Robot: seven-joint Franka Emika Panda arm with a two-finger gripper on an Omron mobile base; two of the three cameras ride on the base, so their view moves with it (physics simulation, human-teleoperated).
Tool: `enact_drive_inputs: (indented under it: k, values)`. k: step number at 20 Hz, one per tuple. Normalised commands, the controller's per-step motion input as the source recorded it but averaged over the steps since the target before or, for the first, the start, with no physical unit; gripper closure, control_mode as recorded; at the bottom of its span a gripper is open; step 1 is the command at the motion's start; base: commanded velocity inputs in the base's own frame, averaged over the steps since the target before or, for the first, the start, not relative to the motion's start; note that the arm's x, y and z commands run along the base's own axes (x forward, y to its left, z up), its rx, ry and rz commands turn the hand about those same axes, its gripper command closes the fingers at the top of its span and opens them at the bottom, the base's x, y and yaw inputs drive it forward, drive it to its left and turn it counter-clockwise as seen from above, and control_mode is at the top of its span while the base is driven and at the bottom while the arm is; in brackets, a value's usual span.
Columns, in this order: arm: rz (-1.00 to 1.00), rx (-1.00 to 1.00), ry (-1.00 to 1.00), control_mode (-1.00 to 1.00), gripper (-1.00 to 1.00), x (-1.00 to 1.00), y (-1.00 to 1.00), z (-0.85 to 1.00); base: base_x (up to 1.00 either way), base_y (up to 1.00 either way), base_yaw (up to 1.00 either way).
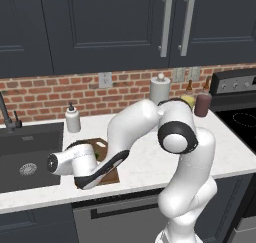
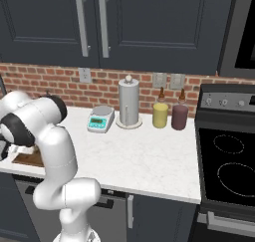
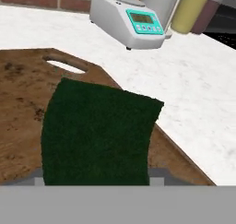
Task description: Pick up the sponge from the counter and clean the cutting board by briefly scrubbing or pressing down on the cutting board. Once finished, release the sponge.
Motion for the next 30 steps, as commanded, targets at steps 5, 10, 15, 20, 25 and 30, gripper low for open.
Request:
enact_drive_inputs:
  k: [5, 10, 15, 20, 25, 30]
  values:
    - [0.0, 0.0, 0.04, -1.0, 1.0, -0.74, 0.24, -0.08, 0.0, 0.0, 0.0]
    - [0.0, -0.02, -0.01, -1.0, 1.0, -0.36, 0.27, -0.35, 0.0, 0.0, 0.0]
    - [0.0, -0.01, -0.18, -1.0, 1.0, 0.4, 0.0, -0.37, 0.0, 0.0, 0.0]
    - [0.0, 0.0, -0.22, -1.0, 1.0, 0.11, -0.12, -0.18, 0.0, 0.0, 0.0]
    - [0.0, 0.0, -0.26, -1.0, 1.0, 0.0, -0.12, -0.59, 0.0, 0.0, 0.0]
    - [0.0, 0.0, -0.02, -1.0, 1.0, 0.28, -0.4, -0.44, 0.0, 0.0, 0.0]
